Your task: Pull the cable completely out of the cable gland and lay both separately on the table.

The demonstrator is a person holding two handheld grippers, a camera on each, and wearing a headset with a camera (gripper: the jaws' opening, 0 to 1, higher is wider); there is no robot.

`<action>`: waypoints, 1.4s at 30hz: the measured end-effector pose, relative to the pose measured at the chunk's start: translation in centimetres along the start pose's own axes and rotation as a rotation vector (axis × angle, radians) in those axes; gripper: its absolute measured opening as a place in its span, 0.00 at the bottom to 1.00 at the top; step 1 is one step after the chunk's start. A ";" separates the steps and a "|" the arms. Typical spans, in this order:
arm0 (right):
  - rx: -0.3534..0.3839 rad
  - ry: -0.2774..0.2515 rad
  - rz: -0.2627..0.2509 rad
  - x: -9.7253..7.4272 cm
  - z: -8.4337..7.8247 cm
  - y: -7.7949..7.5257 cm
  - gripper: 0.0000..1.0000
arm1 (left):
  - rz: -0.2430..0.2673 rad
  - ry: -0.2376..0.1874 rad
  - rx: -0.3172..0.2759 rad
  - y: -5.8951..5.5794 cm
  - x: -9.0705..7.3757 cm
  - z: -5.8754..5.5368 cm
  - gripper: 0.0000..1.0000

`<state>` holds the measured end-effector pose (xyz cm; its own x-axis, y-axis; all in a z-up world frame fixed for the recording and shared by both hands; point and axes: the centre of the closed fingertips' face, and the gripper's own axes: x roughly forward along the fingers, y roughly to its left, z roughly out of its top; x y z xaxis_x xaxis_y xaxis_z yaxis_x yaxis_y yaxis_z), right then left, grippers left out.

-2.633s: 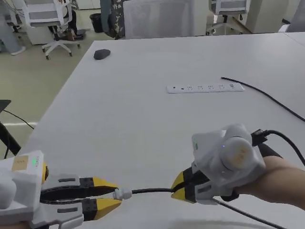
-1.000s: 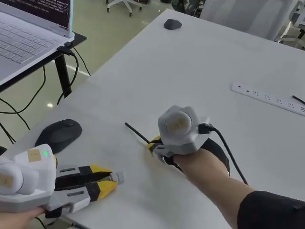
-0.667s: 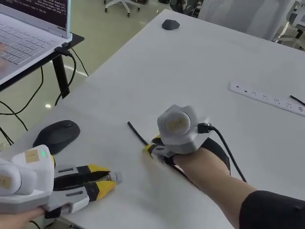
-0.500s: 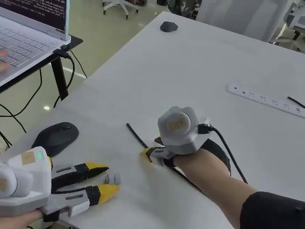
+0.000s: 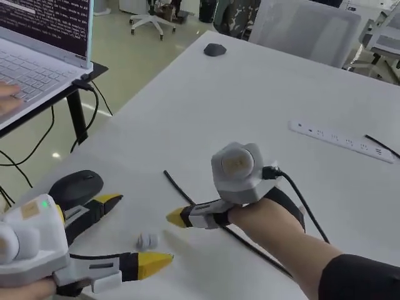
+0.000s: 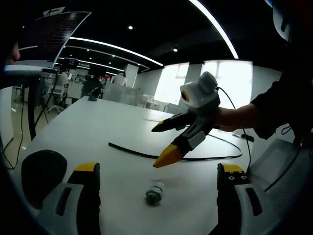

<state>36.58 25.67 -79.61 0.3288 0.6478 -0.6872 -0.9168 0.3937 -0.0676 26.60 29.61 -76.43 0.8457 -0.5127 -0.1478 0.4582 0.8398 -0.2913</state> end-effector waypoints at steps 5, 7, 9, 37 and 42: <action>0.009 0.025 -0.015 -1.1 -0.9 -0.2 0.95 | 0.011 0.021 0.022 -0.3 0.2 0.3 0.99; 0.025 0.027 -0.020 -1.6 -1.2 -0.3 0.96 | 0.006 0.026 0.035 -0.6 0.3 0.4 0.99; 0.028 0.036 -0.033 -2.1 -1.5 -0.6 0.95 | 0.003 0.041 0.038 -0.7 0.3 0.3 0.99; 0.225 0.066 -0.222 -12.3 -6.8 -4.6 0.99 | -0.059 0.159 0.074 -1.6 1.3 2.5 1.00; 0.365 0.137 -0.280 -18.1 -11.4 -6.3 0.99 | -0.092 0.195 0.105 -3.0 2.0 2.7 1.00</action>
<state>33.82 3.99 -75.02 0.4965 0.4021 -0.7693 -0.6498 0.7598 -0.0223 27.63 26.54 -73.30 0.7352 -0.6040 -0.3076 0.5652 0.7968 -0.2137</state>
